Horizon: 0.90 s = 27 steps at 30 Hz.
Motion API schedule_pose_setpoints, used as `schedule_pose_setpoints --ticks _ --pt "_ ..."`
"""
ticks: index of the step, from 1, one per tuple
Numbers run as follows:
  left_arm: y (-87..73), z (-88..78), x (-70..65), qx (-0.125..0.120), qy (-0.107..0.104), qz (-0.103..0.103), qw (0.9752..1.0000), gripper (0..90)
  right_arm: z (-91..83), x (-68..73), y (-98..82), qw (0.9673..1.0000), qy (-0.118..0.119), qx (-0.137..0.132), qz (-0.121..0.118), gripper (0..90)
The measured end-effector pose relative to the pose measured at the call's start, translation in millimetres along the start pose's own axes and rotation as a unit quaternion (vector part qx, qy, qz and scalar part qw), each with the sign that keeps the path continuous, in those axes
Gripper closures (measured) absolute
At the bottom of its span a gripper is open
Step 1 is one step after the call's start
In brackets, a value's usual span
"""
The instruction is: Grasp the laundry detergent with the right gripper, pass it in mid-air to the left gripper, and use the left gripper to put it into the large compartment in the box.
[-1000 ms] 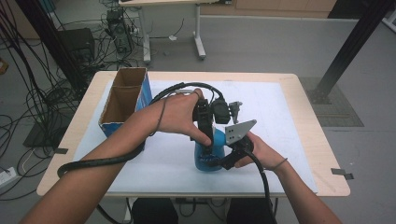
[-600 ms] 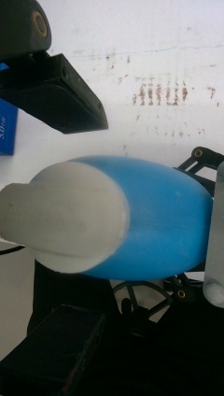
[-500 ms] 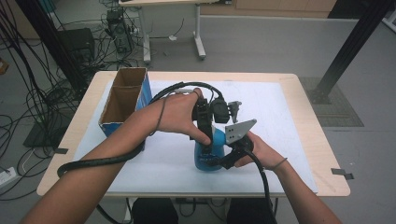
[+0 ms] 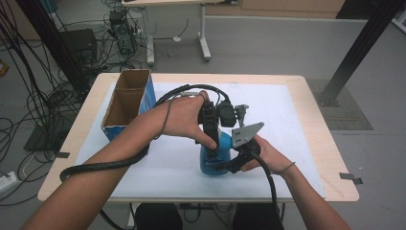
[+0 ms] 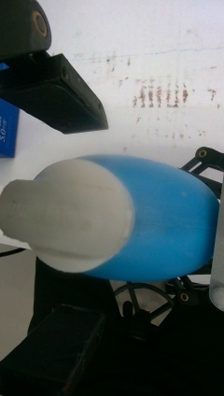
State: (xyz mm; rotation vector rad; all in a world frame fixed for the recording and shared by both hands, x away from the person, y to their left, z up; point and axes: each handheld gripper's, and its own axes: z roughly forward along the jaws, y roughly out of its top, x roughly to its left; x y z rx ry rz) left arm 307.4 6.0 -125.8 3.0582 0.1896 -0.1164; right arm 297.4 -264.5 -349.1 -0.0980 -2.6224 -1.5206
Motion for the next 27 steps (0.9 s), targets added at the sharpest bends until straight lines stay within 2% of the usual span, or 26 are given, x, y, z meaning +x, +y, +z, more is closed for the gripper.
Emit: schedule_pose_setpoints --ticks 27 --pt "-4.7 -1.7 -0.5 0.000 0.004 -0.007 1.0000 8.4 0.3 1.1 3.4 1.0000 0.000 -0.001 -0.002 41.7"
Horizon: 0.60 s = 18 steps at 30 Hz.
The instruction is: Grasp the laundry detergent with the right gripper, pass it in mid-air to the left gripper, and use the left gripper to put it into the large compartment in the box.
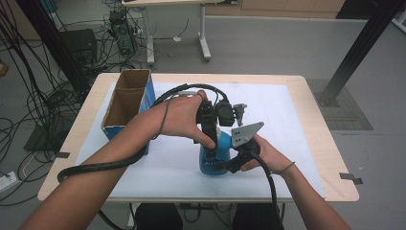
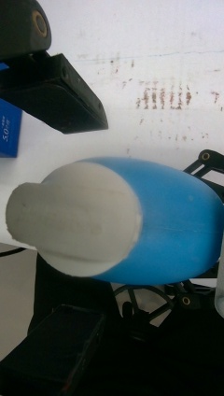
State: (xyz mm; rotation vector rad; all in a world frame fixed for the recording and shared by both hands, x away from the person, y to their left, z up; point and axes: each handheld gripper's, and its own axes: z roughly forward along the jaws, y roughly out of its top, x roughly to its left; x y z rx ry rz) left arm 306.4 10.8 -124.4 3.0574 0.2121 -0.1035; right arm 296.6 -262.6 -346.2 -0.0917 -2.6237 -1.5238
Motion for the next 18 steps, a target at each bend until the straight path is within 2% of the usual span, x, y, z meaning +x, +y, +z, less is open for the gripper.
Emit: schedule_pose_setpoints --ticks 18 --pt "-0.9 0.6 0.1 0.001 -0.001 0.000 1.0000 8.4 -0.2 0.1 -0.4 1.0000 -0.002 -0.004 -0.002 41.7"
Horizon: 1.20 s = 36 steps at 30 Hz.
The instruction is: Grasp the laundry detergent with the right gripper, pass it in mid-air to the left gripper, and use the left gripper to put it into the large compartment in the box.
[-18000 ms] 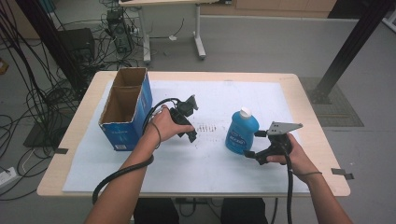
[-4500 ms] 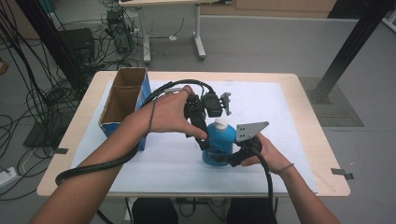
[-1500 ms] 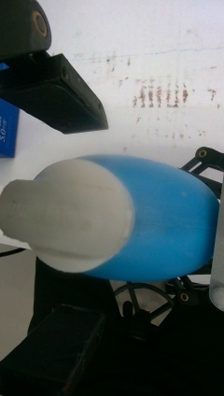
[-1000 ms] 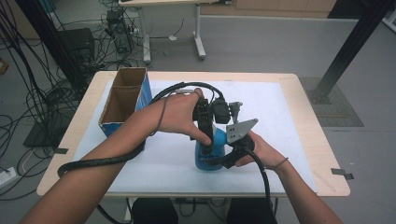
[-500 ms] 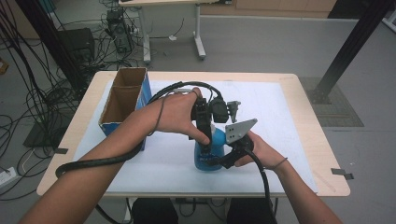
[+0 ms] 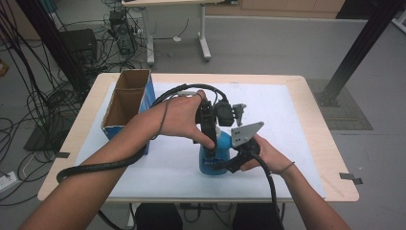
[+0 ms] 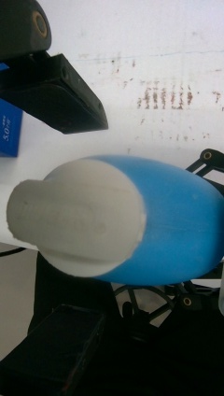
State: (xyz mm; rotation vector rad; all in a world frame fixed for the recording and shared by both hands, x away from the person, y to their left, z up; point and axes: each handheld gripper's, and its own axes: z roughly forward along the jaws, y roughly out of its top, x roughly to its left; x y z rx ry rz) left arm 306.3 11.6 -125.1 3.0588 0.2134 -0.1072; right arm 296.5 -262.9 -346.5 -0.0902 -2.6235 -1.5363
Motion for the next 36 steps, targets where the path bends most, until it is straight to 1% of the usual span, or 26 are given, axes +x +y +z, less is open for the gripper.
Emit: schedule_pose_setpoints --ticks 26,34,36 --pt "2.2 0.4 -1.8 0.004 0.005 -0.002 1.0000 8.4 0.0 1.8 1.7 1.0000 0.001 0.000 -0.001 41.7" --pt "5.0 2.3 -1.1 0.011 0.000 -0.001 0.9999 11.1 0.1 2.0 3.3 1.0000 0.002 0.000 0.000 41.7" --pt "4.6 2.4 -1.5 0.009 0.001 -0.001 1.0000 11.3 0.0 2.0 3.4 1.0000 0.001 0.000 -0.001 41.7"
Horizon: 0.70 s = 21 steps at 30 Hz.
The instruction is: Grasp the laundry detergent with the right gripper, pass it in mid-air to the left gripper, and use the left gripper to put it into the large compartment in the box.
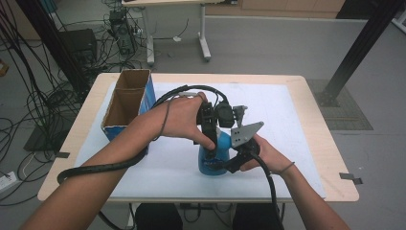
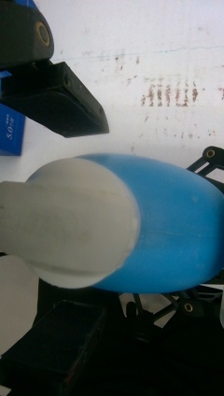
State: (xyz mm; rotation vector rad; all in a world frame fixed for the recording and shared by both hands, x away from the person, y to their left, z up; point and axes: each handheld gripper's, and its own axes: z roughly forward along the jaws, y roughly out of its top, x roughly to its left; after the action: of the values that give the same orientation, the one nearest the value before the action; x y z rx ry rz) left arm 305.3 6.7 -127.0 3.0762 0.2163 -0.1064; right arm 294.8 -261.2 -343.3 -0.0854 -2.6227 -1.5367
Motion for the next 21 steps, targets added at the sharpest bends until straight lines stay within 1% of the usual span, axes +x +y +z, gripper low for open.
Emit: schedule_pose_setpoints --ticks 12,16,17,19,21 --pt "5.3 2.7 -1.3 0.002 0.002 0.006 1.0000 14.2 0.9 -2.0 3.1 1.0000 0.006 0.001 -0.005 41.7" --pt "7.3 4.6 -0.6 0.006 0.000 0.008 0.9999 15.3 1.1 -2.3 4.1 0.9999 0.008 0.003 -0.007 41.7" --pt "7.6 5.2 -0.7 0.006 0.000 0.008 0.9999 15.4 1.1 -2.1 4.4 0.9999 0.009 0.003 -0.004 41.7" --pt "9.5 6.1 0.0 0.011 -0.001 0.011 0.9999 15.9 1.1 -2.7 4.2 0.9999 0.009 0.002 -0.008 41.7" --pt "9.5 6.7 0.6 0.009 -0.002 0.012 0.9999 16.8 0.9 -2.6 4.3 0.9999 0.010 0.002 -0.005 41.7"
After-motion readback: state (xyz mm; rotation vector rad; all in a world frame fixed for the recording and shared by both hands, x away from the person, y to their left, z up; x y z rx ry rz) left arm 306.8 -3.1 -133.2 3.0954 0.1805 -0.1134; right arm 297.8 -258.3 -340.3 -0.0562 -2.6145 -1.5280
